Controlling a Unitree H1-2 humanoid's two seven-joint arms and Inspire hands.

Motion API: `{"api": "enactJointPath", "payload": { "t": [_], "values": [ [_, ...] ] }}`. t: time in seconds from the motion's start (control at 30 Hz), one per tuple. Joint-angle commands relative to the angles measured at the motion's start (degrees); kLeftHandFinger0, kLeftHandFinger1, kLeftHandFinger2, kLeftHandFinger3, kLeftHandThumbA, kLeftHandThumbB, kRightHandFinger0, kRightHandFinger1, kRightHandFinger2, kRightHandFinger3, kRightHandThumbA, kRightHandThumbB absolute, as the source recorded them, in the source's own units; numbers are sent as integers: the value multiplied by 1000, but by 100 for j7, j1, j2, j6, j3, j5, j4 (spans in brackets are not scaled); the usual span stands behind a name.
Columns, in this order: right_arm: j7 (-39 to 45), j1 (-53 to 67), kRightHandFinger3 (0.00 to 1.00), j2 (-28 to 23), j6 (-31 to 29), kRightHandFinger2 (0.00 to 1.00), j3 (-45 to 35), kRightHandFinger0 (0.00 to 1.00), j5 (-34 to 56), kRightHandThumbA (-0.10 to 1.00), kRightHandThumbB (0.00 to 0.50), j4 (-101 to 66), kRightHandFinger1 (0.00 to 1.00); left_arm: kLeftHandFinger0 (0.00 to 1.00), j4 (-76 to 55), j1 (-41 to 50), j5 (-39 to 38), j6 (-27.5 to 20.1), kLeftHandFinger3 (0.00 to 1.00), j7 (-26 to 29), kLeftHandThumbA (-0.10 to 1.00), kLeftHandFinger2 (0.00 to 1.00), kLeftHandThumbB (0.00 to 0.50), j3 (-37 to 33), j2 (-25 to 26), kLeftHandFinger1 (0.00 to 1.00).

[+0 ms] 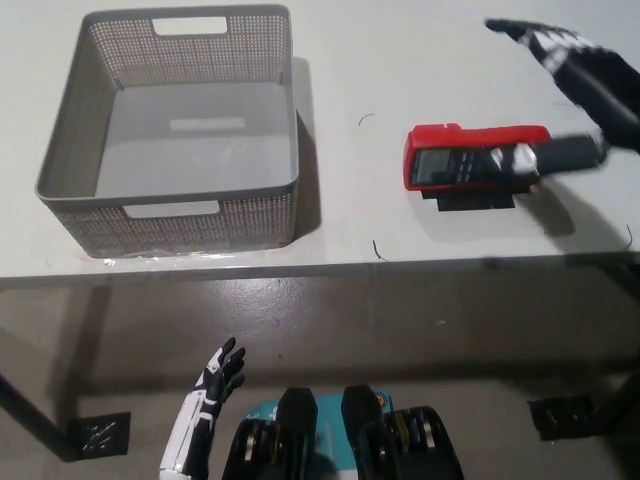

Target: Use the right hand to pick up a multimeter on the right side and put it into a container on the left side

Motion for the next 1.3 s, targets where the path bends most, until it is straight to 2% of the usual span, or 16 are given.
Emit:
{"api": "enactJointPath", "payload": {
  "t": [0.0, 0.37, 0.5, 0.6, 0.77, 0.87, 1.0, 1.03, 1.17, 1.23, 1.27],
  "values": [
    [1196, -2282, 1000, 31, 988, 1000, 971, 1000, -1152, 1000, 500, 2074, 1000, 1000, -51, 32, -25, -617, 1000, -16, 1000, 1000, 494, -7, 30, 1000],
    [716, -3550, 1000, 887, 814, 1000, 1664, 1000, -1045, 1000, 500, 5271, 1000, 1000, 41, 204, 1, -712, 1000, -43, 1000, 1000, 500, -75, -8, 1000],
    [766, -3874, 1000, 1161, 1010, 1000, 1785, 1000, -935, 1000, 500, 6038, 1000, 1000, 88, 175, -7, -765, 1000, -47, 1000, 1000, 483, -76, 9, 1000],
    [756, -3998, 1000, 1301, 992, 1000, 1934, 1000, -958, 996, 500, 6477, 1000, 1000, 77, 196, 6, -765, 1000, -42, 1000, 1000, 494, -73, 23, 1000],
    [560, -4032, 1000, 1466, 838, 1000, 2010, 1000, -913, 941, 500, 6991, 1000, 1000, 82, 207, -10, -765, 1000, -68, 1000, 1000, 479, -73, 75, 1000],
    [502, -4130, 1000, 1572, 705, 1000, 2250, 1000, -1092, 949, 500, 7434, 1000, 1000, 89, 196, 17, -765, 1000, -56, 1000, 1000, 489, -78, 79, 1000],
    [625, -4125, 1000, 1617, 319, 1000, 2391, 1000, -1075, 955, 500, 7732, 1000, 1000, 67, 214, 19, -765, 1000, -58, 1000, 1000, 493, -85, 89, 1000],
    [645, -4130, 1000, 1626, 257, 1000, 2444, 1000, -1107, 923, 500, 7773, 1000, 1000, 71, 213, 16, -765, 1000, -59, 1000, 1000, 492, -89, 91, 1000],
    [781, -4109, 1000, 1768, 217, 1000, 2573, 1000, -1141, 957, 500, 8036, 1000, 1000, 76, 236, 14, -765, 1000, -63, 1000, 1000, 500, -94, 91, 1000],
    [753, -4111, 1000, 1801, 214, 1000, 2587, 1000, -1122, 941, 500, 8087, 1000, 1000, 76, 229, 9, -765, 1000, -75, 1000, 1000, 500, -101, 94, 1000],
    [734, -4121, 1000, 1861, 431, 1000, 2575, 1000, -1112, 894, 500, 8109, 1000, 1000, 67, 219, 16, -765, 1000, -79, 1000, 1000, 500, -103, 94, 1000]
  ]
}}
